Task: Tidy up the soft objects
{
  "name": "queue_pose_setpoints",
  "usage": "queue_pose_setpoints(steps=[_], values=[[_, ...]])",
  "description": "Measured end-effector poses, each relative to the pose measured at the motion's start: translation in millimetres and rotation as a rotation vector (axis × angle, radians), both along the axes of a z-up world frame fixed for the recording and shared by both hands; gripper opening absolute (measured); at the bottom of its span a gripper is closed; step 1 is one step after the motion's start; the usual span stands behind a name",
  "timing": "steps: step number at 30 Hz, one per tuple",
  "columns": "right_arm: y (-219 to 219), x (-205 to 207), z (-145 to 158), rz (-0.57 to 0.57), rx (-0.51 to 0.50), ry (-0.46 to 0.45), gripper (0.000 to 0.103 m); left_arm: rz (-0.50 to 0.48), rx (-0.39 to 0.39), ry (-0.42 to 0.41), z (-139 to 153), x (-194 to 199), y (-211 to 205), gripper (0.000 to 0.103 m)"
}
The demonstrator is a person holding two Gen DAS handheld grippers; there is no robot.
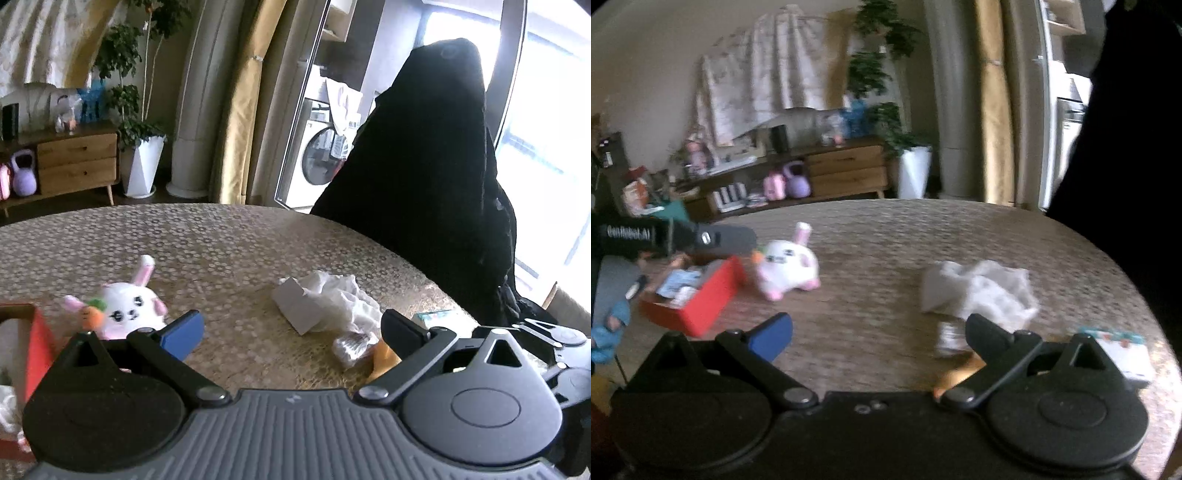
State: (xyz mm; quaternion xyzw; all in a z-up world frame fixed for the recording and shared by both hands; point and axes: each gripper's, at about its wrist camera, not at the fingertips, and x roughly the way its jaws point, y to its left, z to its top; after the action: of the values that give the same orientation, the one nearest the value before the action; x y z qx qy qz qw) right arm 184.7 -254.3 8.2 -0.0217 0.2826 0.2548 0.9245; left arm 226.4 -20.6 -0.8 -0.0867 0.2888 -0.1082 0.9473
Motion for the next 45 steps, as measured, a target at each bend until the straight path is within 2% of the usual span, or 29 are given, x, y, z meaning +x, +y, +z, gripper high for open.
queue_pose_setpoints(steps=[10,22,30,39,44,45], values=[[-31.7,38.7,-32.1,-0.054,-0.045,0.024,0.095,-0.008,0.072,0.061,-30.4,68.0,-44.0,0.103],[-42.1,98.2,-57.0,-0.082,-0.047,0.082,0.088,0.001,0.088,0.154,-73.6,146.5,-66.7,0.102],[-26.0,140.3,-62.4,-0.049,-0.079,0.086,0.087,0.026,0.079,0.187,-96.5,189.3,-76.8,0.101],[-4.2,182.8,-84.6,-0.023,-0.151,0.125,0.085,0.049,0.081,0.257,-124.0,224.2,-74.2,0.080],[0.3,196.3,-96.8,-0.024,-0.171,0.158,0.080,0.051,0.074,0.288,-134.2,234.6,-72.4,0.075],[0.1,198.1,-99.5,-0.025,-0.169,0.167,0.078,0.049,0.076,0.294,-135.8,235.4,-72.3,0.068]])
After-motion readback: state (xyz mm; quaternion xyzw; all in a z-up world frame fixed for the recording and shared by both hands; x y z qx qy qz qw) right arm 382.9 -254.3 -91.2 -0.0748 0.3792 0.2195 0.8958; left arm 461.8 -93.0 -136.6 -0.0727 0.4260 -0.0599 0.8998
